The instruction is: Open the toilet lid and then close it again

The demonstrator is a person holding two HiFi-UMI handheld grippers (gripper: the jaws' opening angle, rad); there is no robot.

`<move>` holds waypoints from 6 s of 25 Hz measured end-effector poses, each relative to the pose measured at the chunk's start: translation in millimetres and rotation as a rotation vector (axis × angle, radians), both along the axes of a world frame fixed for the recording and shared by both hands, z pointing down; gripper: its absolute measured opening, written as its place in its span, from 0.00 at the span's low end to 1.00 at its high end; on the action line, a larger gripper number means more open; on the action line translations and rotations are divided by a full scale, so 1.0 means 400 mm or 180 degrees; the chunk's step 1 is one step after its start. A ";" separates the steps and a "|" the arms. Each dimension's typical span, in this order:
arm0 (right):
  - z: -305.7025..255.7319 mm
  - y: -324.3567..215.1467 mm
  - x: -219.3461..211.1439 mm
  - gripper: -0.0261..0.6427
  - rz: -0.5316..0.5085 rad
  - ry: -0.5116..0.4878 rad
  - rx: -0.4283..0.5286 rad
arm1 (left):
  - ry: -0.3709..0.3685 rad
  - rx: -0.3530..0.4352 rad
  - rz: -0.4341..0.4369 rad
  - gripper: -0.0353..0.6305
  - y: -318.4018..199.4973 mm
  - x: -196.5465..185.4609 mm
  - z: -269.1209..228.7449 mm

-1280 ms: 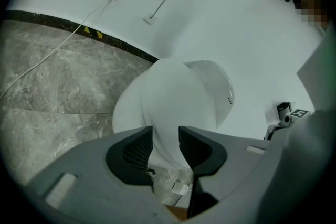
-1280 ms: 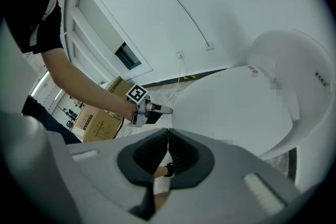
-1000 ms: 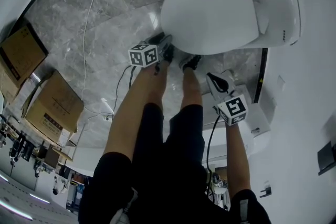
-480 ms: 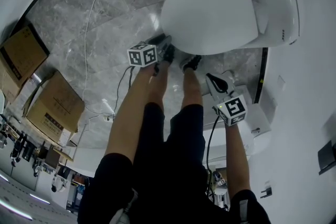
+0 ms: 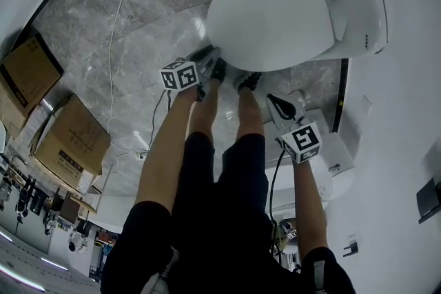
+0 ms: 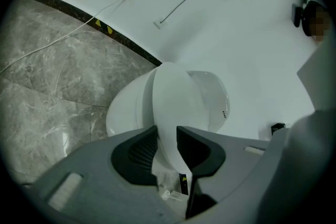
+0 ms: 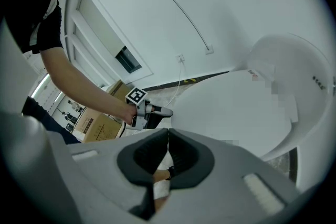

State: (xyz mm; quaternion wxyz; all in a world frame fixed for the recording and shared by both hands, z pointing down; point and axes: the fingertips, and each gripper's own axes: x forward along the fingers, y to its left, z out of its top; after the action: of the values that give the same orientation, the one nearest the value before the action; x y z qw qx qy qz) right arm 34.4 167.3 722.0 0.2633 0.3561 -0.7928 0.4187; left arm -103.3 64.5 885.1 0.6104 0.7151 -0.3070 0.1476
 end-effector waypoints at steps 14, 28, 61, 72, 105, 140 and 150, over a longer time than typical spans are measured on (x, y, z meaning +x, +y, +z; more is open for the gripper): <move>-0.076 -0.025 0.012 0.05 0.0119 0.0009 0.0083 | 0.0235 0.0014 0.0017 0.11 -0.005 0.001 -0.098; -0.186 -0.097 -0.039 0.05 0.0063 -0.0014 0.0321 | 0.0764 0.0061 0.0231 0.11 -0.023 0.058 -0.267; -0.211 -0.143 -0.067 0.17 -0.0386 0.0850 0.0331 | 0.0993 0.0000 0.0418 0.11 -0.069 0.209 -0.544; -0.248 -0.163 -0.007 0.18 -0.0520 0.1081 0.0536 | 0.1020 0.0131 0.0334 0.11 -0.087 0.282 -0.637; -0.394 -0.229 0.206 0.13 -0.0262 0.1571 0.1083 | 0.0970 0.0673 0.0161 0.12 -0.143 0.495 -0.841; -0.521 -0.362 0.623 0.09 0.0383 0.1376 0.0944 | -0.0334 0.1517 0.0192 0.11 -0.068 0.236 -1.006; -0.510 -0.408 0.769 0.07 0.0595 0.1468 0.0849 | -0.0429 0.1514 0.0153 0.11 -0.070 0.236 -1.020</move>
State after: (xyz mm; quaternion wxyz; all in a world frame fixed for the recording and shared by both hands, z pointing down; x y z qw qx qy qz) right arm 342.2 4.1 518.1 0.3478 0.5451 -0.7238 0.2410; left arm -9.0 36.4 477.2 0.3993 0.8343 -0.3560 0.1330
